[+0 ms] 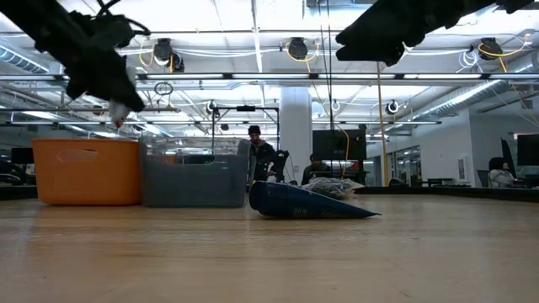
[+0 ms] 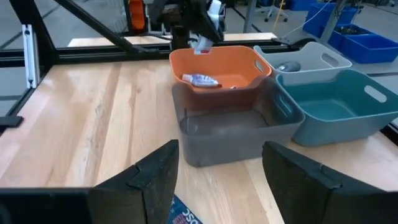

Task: Pick & Place Travel size toiletries
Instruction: Put the white toothpaste into the orange bin

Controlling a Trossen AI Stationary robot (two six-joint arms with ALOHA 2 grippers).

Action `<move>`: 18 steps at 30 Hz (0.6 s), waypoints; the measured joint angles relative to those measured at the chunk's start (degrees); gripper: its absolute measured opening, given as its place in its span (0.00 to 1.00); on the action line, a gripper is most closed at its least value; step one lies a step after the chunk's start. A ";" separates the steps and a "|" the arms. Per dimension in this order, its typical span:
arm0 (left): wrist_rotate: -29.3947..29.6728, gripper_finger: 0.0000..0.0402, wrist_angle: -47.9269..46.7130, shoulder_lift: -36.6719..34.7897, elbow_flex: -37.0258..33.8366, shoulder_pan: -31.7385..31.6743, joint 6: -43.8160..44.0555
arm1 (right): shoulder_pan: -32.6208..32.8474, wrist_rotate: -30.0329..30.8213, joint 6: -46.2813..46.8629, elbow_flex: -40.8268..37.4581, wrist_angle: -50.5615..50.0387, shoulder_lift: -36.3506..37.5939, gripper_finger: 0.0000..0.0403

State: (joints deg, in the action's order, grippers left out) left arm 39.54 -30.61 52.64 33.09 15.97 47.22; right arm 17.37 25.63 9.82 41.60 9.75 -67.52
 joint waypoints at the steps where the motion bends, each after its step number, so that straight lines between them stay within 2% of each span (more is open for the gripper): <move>1: -0.08 0.03 -1.97 0.04 0.06 0.16 2.73 | -0.04 0.03 0.00 0.00 0.17 0.04 0.54; 7: -3.94 0.03 -14.66 2.92 0.04 -0.01 16.08 | -0.17 0.15 0.03 0.00 0.60 -0.14 0.54; 11: -3.99 0.04 -15.97 3.60 0.01 -0.03 19.00 | -0.17 0.08 1.35 0.00 0.62 -0.14 0.53; 14: -3.87 0.11 -15.35 3.61 0.01 -0.10 20.37 | -0.17 0.05 1.52 0.00 0.64 -0.14 0.54; 18: -3.50 0.26 -15.65 3.56 0.01 -0.25 21.19 | -0.17 0.04 1.05 0.00 0.62 -0.14 0.53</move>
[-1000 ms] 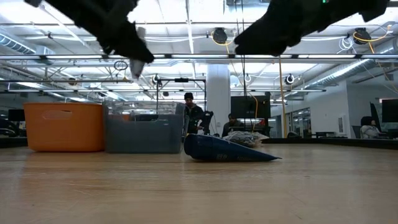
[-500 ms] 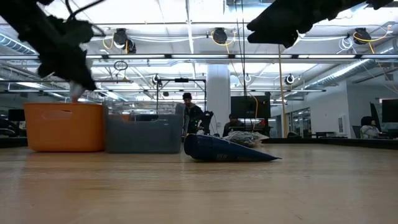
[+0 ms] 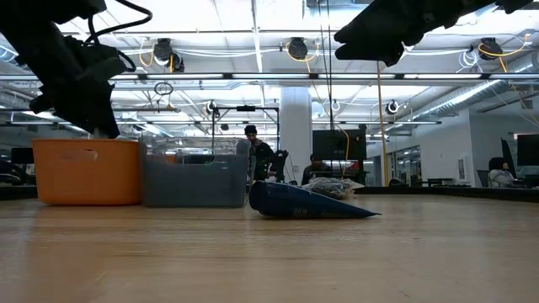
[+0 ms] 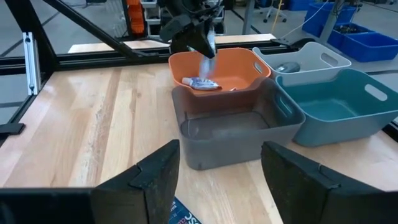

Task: Pick & Place Travel size toiletries
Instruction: Put the white toothpaste into the orange bin, then put the bottom blue shave cream into the blue bin

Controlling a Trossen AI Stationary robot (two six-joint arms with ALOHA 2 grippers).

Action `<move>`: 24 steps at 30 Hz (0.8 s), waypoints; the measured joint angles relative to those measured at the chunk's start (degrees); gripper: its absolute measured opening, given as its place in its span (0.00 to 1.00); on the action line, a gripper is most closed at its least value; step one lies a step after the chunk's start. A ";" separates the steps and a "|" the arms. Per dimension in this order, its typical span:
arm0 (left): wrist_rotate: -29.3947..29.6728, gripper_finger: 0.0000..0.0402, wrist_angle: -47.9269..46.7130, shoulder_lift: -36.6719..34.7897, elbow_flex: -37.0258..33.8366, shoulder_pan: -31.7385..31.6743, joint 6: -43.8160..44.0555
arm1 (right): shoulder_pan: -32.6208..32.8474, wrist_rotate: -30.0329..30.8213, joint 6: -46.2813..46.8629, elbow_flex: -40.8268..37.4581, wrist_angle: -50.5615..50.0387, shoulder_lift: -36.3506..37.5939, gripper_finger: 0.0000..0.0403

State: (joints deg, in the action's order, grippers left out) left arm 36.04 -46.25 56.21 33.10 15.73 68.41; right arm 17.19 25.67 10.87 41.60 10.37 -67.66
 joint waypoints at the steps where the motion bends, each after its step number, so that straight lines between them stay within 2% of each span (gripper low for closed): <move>1: 0.01 0.31 -0.15 0.00 0.00 0.00 0.23 | 0.00 0.00 -0.24 0.00 -0.07 0.00 0.53; 5: 0.28 0.50 -0.21 0.00 0.00 -0.38 -0.18 | 0.00 -0.02 -0.48 0.00 -0.41 0.00 0.52; 9: 0.97 0.65 0.66 -1.13 0.02 -0.84 -2.87 | 0.00 -0.04 -0.36 -0.12 -0.48 0.00 0.52; 15: 4.86 0.76 15.44 -2.37 0.07 1.99 -24.14 | 0.00 -0.07 0.41 -1.71 0.17 0.00 0.52; 22: 5.45 0.77 33.90 -2.69 -1.66 8.73 -49.79 | 0.07 -0.81 3.24 -6.64 9.64 0.00 0.52; 24: 5.50 0.77 41.64 -3.44 -4.31 11.00 -56.52 | 0.16 -3.64 1.49 -7.49 10.00 -0.01 0.52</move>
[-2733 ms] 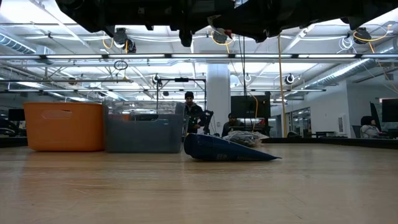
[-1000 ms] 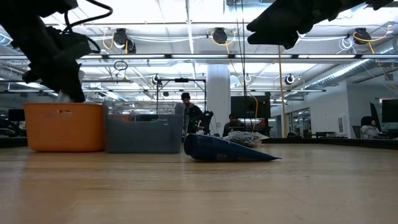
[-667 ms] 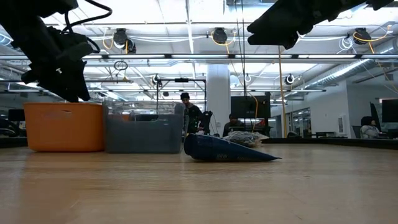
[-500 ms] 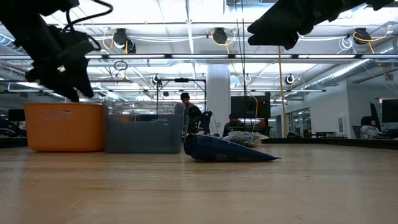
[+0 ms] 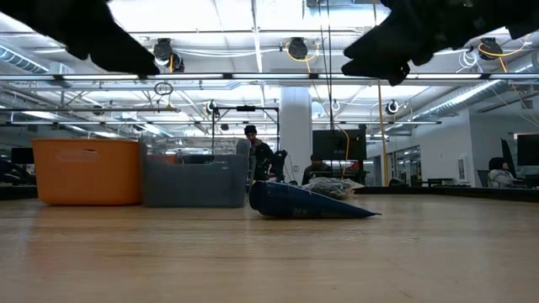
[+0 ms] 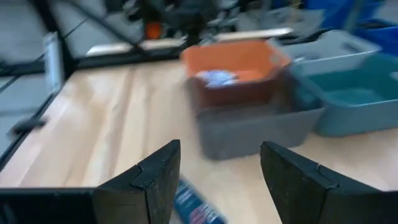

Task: Pick & Place Travel size toiletries
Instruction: Put the bottom blue shave cream into the blue bin

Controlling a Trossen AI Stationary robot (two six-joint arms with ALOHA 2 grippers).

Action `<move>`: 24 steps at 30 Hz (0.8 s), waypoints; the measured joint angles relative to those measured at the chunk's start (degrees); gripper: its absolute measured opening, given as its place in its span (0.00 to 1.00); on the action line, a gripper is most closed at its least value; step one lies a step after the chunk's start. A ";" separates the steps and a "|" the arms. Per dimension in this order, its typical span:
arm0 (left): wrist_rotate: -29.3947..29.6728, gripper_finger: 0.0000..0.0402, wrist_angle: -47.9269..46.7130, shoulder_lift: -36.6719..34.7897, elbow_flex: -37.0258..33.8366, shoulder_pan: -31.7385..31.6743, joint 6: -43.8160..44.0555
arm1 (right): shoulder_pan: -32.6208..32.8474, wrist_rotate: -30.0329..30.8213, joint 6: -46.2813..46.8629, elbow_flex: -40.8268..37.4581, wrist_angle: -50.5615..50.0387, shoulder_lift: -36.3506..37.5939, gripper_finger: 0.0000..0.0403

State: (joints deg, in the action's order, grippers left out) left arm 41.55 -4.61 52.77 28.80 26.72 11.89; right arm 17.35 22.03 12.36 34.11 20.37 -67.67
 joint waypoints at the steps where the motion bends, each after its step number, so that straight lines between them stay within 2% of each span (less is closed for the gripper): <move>1: -0.25 0.77 3.53 -1.09 -1.60 0.99 -2.41 | 0.25 -1.76 -0.59 -0.26 -0.08 -0.15 0.52; 3: -1.48 0.77 9.95 -4.02 -4.46 2.47 -6.09 | 1.30 -4.09 -2.45 -0.31 0.38 -1.28 0.52; 7: -5.79 0.77 17.13 -13.44 -9.48 4.72 -10.97 | 4.50 -4.21 -6.81 1.42 1.18 -5.94 0.52; 12: -10.97 0.77 17.92 -22.91 -13.92 6.04 -13.28 | 6.19 -4.30 -7.16 8.61 -2.72 -14.48 0.52; 15: -13.01 0.77 19.96 -25.69 -17.37 6.25 -13.80 | 6.73 -4.48 -7.11 13.27 -7.06 -20.55 0.52; 18: -12.99 0.77 21.09 -27.58 -19.83 6.12 -13.30 | 6.75 -7.35 -7.28 17.09 -10.76 -25.69 0.52; 24: -12.99 0.77 21.68 -28.22 -20.28 5.39 -11.46 | 6.39 -8.80 -8.15 20.79 -12.88 -31.45 0.52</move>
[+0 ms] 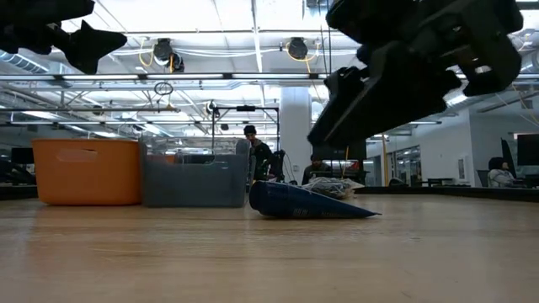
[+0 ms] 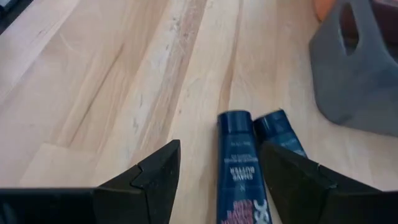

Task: Pick & Place Travel size toiletries
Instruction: Put the bottom blue shave cream into the blue bin

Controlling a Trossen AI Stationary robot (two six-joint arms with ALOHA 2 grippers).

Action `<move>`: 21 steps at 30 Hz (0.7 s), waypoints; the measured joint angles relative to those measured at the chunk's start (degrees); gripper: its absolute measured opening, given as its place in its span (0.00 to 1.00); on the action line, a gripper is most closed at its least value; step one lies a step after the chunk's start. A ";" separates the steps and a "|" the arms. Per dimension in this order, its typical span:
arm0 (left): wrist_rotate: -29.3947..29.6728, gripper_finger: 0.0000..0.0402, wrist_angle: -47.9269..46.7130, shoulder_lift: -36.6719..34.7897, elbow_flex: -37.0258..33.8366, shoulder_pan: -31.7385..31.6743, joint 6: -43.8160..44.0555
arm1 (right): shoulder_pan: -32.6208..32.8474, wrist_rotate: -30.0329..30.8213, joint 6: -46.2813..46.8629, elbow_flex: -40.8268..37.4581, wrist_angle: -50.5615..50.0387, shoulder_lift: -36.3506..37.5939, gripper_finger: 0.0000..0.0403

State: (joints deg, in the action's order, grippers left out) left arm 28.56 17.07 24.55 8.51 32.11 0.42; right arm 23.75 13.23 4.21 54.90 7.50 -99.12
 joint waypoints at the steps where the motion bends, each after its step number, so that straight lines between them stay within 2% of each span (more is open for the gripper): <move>1: 0.04 0.77 0.01 0.01 0.00 -0.06 -0.11 | -0.22 -0.05 -0.14 0.21 0.29 -0.72 0.52; 10: 1.55 0.77 0.36 0.03 0.00 -0.06 -0.15 | -3.14 -3.05 0.20 0.10 0.18 -5.05 0.52; 18: 1.68 0.77 0.38 0.08 0.00 -0.06 -0.22 | -3.49 -3.23 -0.37 0.08 0.41 -5.76 0.52; 21: 2.90 0.77 0.38 0.08 0.00 -0.06 -0.19 | -3.76 -5.27 0.14 0.08 0.40 -5.76 0.52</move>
State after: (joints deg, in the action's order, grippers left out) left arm 31.46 17.45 24.62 8.51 32.05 0.23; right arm 19.99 7.96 4.34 54.98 7.90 -104.88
